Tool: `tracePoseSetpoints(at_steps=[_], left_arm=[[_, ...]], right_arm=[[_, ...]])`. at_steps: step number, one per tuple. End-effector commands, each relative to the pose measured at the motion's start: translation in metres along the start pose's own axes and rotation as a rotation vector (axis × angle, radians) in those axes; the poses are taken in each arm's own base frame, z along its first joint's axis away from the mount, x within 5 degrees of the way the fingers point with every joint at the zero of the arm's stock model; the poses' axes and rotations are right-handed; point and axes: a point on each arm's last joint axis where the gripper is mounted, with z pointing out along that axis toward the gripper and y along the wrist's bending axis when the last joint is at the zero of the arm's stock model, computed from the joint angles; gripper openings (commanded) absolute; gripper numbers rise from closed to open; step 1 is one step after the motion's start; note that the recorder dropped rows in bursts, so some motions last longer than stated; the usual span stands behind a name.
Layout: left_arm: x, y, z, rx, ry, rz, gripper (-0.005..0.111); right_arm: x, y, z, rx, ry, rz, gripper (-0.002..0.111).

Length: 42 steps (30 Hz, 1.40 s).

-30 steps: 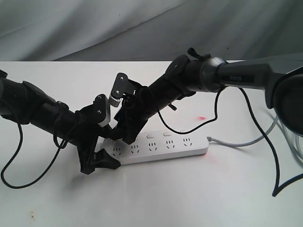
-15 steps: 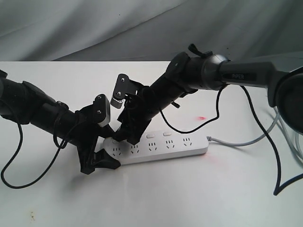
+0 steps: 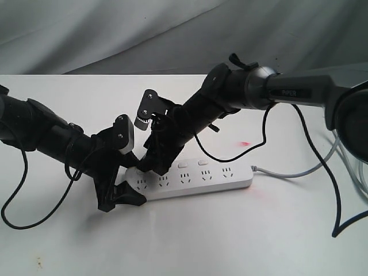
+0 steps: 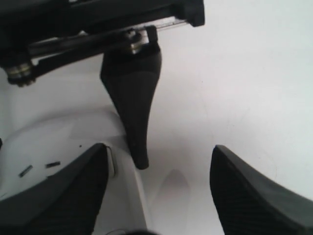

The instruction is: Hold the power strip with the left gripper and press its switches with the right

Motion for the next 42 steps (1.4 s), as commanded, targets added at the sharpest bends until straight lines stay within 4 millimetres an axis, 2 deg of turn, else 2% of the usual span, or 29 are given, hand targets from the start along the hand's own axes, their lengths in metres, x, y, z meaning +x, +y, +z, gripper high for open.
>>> tracePoseSetpoints(at_steps=[1, 10, 18, 23, 27, 30, 34, 38, 42], left_arm=[[-0.003, 0.0, 0.0, -0.002, -0.007, 0.01, 0.0], [-0.003, 0.0, 0.0, -0.002, -0.007, 0.01, 0.0], [-0.003, 0.0, 0.0, -0.002, -0.007, 0.01, 0.0], [-0.003, 0.0, 0.0, -0.002, -0.007, 0.01, 0.0], [-0.003, 0.0, 0.0, -0.002, -0.007, 0.01, 0.0], [-0.003, 0.0, 0.0, -0.002, -0.007, 0.01, 0.0], [-0.003, 0.0, 0.0, -0.002, -0.007, 0.01, 0.0], [-0.003, 0.0, 0.0, -0.002, -0.007, 0.01, 0.0], [-0.003, 0.0, 0.0, -0.002, -0.007, 0.01, 0.0]], right_arm=[[0.018, 0.001, 0.016, -0.017, 0.079, -0.039, 0.057], [0.01, 0.007, 0.026, 0.028, 0.087, -0.063, 0.057], [0.009, 0.009, 0.025, 0.014, 0.092, -0.058, 0.057], [-0.008, 0.014, 0.006, -0.005, 0.044, -0.096, 0.057], [-0.02, 0.011, -0.024, -0.003, 0.002, -0.142, 0.057], [-0.015, 0.003, -0.047, -0.033, -0.037, -0.127, 0.057], [0.002, -0.011, -0.07, -0.08, -0.075, -0.072, 0.057], [0.012, -0.017, -0.078, -0.084, -0.08, -0.052, 0.057], [0.008, -0.019, -0.075, -0.038, -0.08, -0.065, 0.057]])
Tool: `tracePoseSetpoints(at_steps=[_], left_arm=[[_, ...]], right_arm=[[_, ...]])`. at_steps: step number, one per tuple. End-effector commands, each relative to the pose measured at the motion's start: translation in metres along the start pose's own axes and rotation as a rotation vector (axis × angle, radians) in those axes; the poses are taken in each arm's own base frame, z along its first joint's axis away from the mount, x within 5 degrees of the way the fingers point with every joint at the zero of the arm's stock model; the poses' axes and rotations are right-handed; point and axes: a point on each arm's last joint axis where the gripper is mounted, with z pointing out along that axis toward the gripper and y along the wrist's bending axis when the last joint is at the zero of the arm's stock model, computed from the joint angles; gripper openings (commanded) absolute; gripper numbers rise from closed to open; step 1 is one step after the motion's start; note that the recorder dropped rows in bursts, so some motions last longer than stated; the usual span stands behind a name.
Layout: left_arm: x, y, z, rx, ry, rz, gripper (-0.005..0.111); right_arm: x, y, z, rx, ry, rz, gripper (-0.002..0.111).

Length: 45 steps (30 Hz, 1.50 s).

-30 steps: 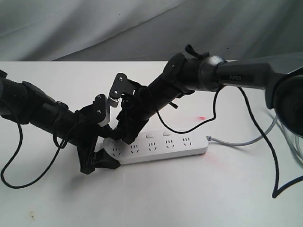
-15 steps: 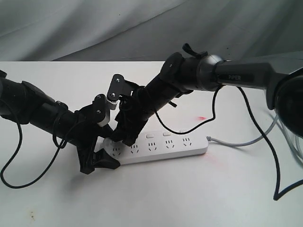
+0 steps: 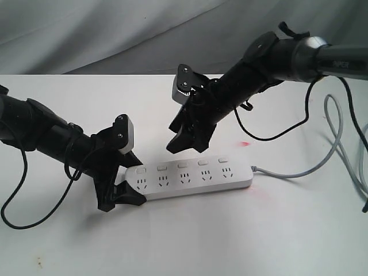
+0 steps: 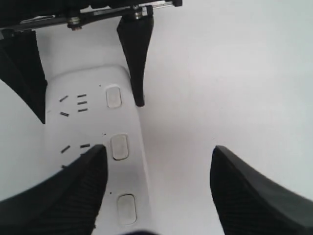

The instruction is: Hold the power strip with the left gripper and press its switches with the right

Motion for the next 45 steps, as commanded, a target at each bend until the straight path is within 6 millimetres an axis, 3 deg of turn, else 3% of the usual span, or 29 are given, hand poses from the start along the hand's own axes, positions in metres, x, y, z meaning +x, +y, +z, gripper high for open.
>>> tracePoseSetpoints(at_steps=[1, 5, 14, 39, 45], left_arm=[[-0.003, 0.0, 0.0, -0.002, -0.007, 0.011, 0.0], [-0.003, 0.0, 0.0, -0.002, -0.007, 0.011, 0.0], [-0.003, 0.0, 0.0, -0.002, -0.007, 0.011, 0.0], [-0.003, 0.0, 0.0, -0.002, -0.007, 0.011, 0.0], [-0.003, 0.0, 0.0, -0.002, -0.007, 0.011, 0.0]], right_arm=[[-0.01, 0.001, 0.002, 0.039, -0.017, -0.023, 0.057], [-0.014, 0.005, 0.016, 0.044, -0.008, -0.051, 0.057], [0.001, 0.001, 0.037, 0.045, 0.024, -0.028, 0.057], [0.011, 0.002, 0.052, 0.014, 0.065, -0.008, 0.057], [0.021, 0.001, 0.057, 0.012, 0.128, -0.001, 0.057]])
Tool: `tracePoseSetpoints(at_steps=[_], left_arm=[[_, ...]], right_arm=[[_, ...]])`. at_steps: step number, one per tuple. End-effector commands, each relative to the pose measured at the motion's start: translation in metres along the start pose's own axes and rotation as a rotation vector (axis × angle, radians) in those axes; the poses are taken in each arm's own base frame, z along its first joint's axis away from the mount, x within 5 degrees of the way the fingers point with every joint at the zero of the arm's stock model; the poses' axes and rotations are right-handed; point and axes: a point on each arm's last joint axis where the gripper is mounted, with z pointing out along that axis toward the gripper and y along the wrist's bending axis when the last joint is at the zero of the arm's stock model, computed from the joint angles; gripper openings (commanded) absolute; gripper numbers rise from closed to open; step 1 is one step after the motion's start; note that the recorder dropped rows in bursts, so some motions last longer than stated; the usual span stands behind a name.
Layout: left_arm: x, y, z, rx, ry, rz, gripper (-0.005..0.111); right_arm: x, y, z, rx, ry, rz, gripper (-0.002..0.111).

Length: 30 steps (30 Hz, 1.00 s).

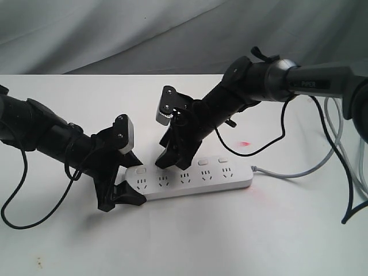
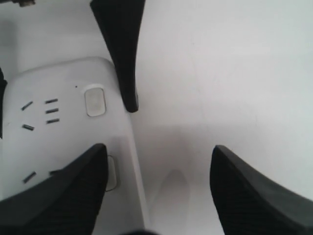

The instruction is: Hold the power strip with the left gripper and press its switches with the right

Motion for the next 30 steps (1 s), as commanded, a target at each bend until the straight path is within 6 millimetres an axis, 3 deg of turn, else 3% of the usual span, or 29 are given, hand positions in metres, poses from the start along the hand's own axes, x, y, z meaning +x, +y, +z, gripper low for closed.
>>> tracePoseSetpoints(at_steps=[1, 10, 30], left_arm=[[-0.003, 0.0, 0.0, -0.002, -0.007, 0.011, 0.0], [-0.003, 0.0, 0.0, -0.002, -0.007, 0.011, 0.0], [-0.003, 0.0, 0.0, -0.002, -0.007, 0.011, 0.0]], right_arm=[[0.012, 0.0, 0.01, -0.01, 0.073, -0.031, 0.057], [0.017, 0.002, 0.021, -0.011, 0.128, -0.057, 0.057], [0.013, 0.003, 0.022, 0.004, 0.135, -0.052, 0.057]])
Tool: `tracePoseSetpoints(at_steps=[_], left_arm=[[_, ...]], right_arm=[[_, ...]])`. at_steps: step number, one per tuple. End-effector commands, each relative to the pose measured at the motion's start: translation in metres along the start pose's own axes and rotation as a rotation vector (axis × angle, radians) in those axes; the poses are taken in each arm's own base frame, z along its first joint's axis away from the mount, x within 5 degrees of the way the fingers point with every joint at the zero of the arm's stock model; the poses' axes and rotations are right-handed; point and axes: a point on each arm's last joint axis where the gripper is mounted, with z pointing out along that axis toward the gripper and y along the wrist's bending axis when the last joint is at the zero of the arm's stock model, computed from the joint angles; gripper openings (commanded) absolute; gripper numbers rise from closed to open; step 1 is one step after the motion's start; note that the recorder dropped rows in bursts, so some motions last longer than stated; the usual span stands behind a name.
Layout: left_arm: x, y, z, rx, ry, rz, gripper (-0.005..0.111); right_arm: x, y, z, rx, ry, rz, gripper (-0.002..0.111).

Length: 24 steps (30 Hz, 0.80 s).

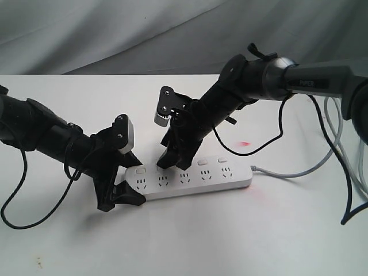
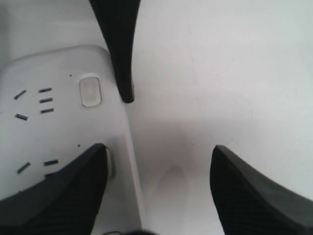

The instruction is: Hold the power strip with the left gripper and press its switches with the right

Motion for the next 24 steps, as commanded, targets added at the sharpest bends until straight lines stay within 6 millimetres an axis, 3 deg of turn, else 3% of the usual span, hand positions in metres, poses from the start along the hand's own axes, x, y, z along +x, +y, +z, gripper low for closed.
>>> tracePoseSetpoints(at_steps=[1, 24], left_arm=[[-0.0031, 0.0001, -0.0001, -0.002, -0.007, 0.011, 0.0], [-0.0031, 0.0001, -0.0001, -0.002, -0.007, 0.011, 0.0]], right_arm=[[0.014, 0.0021, 0.0186, -0.005, 0.079, -0.033, 0.057], [0.0163, 0.003, 0.024, -0.016, 0.079, -0.013, 0.057]])
